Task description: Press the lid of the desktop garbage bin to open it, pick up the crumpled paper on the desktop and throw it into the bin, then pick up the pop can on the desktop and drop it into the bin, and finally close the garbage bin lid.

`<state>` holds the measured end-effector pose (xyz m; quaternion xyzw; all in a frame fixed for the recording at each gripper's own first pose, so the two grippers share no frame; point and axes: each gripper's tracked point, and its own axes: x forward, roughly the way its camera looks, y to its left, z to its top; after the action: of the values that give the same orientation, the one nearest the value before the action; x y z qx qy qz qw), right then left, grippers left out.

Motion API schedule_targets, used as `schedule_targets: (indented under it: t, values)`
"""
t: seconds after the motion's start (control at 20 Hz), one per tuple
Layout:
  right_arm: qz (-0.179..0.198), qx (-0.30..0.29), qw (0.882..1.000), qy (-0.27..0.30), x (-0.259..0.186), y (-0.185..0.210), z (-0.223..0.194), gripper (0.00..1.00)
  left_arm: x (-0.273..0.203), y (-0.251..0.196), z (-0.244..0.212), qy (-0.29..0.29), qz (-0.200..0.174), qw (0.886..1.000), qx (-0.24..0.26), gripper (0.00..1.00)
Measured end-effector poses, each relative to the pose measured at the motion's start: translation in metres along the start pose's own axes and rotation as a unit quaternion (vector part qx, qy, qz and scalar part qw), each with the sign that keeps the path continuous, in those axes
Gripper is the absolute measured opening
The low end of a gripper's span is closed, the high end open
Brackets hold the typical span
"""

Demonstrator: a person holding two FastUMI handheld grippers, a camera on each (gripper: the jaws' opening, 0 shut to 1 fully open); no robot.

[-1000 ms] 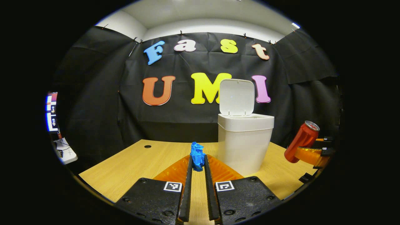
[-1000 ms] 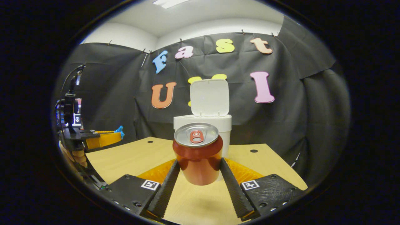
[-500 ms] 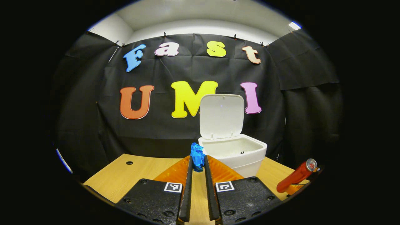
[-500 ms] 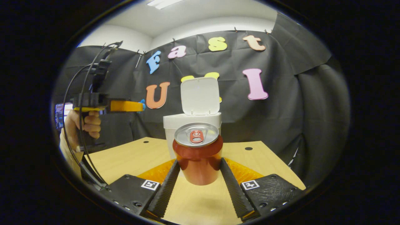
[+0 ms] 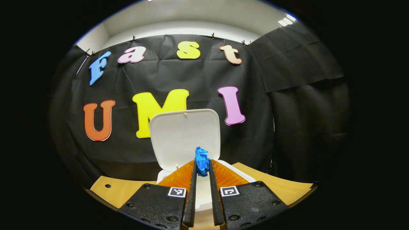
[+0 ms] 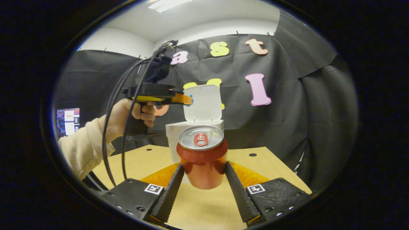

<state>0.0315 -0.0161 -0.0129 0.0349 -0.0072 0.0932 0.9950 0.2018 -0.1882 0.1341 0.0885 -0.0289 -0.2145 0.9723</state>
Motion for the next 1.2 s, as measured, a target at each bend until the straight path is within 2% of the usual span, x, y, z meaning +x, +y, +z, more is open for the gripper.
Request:
schedule_targets:
  t: [0.2,0.45,0.6,0.7,0.95,1.0,1.05,1.1,1.15,1.2]
  values:
    - [0.002,0.0,1.0,-0.008,-0.004,0.0,0.007,0.8,0.022,0.004,-0.017,0.029,0.03,0.999,-0.019,0.25]
    - [-0.01,0.004,1.0,-0.016,-0.005,-0.013,0.011,0.8,0.029,0.015,-0.04,0.055,0.044,0.996,-0.063,0.24]
    - [-0.006,0.02,1.0,-0.003,-0.001,-0.013,0.003,0.8,0.028,0.017,-0.044,0.057,0.037,0.994,-0.089,0.25]
    - [-0.005,0.02,1.0,0.003,-0.001,-0.012,0.0,0.8,0.027,0.019,-0.047,0.061,0.042,0.993,-0.09,0.26]
    - [-0.004,0.012,1.0,0.002,-0.001,-0.008,-0.001,0.8,0.023,0.012,-0.049,0.067,0.027,0.993,-0.095,0.26]
    - [-0.002,0.01,1.0,0.002,-0.001,-0.008,-0.001,0.8,0.021,0.009,-0.046,0.064,0.024,0.993,-0.098,0.22]
    - [-0.002,0.007,1.0,0.002,0.0,-0.007,-0.001,0.8,0.018,0.005,-0.043,0.061,0.014,0.993,-0.099,0.35]
    - [-0.004,0.005,1.0,0.002,-0.001,-0.008,-0.002,0.8,0.014,-0.001,-0.041,0.058,0.005,0.993,-0.101,0.6]
    - [-0.007,0.005,1.0,0.002,-0.001,-0.01,-0.002,0.8,0.009,-0.005,-0.038,0.052,-0.003,0.994,-0.101,0.55]
    - [-0.01,0.005,1.0,0.005,0.0,-0.011,-0.005,0.8,0.003,-0.006,-0.035,0.045,-0.002,0.994,-0.099,0.62]
